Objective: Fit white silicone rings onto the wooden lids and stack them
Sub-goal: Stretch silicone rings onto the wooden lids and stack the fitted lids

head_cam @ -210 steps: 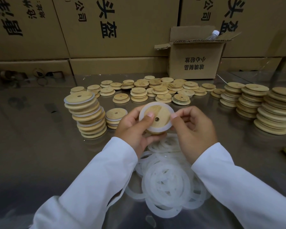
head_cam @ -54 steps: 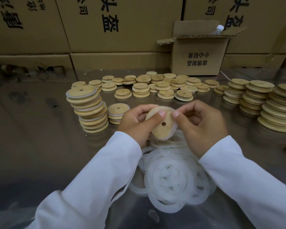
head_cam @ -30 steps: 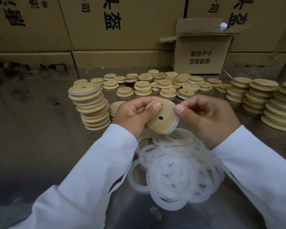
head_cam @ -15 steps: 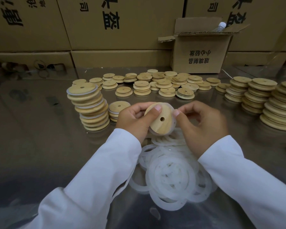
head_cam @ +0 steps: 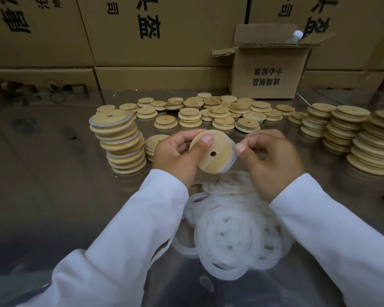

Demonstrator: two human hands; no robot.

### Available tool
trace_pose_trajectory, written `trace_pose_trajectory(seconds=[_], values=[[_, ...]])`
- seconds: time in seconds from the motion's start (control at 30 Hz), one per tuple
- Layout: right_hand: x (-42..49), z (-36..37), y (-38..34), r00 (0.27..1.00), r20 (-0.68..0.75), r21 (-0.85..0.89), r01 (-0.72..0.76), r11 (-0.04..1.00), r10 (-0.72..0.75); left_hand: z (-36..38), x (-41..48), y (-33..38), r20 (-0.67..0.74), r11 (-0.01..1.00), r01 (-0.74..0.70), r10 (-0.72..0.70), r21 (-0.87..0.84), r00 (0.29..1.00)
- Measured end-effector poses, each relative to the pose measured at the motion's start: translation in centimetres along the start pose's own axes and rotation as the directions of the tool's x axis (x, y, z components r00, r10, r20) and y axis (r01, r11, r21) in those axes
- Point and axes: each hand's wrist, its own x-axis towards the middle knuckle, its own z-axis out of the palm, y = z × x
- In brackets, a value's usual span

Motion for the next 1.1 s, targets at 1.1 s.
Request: trace_pose_trajectory(seconds=[1.1], values=[[-0.4,-0.4,-0.7,0.989,0.031,0.228,-0.150,0.962,0.147,-1.0,0.2,0.4,0.166,0.995,0.037,-0.052,0.094,0.985]])
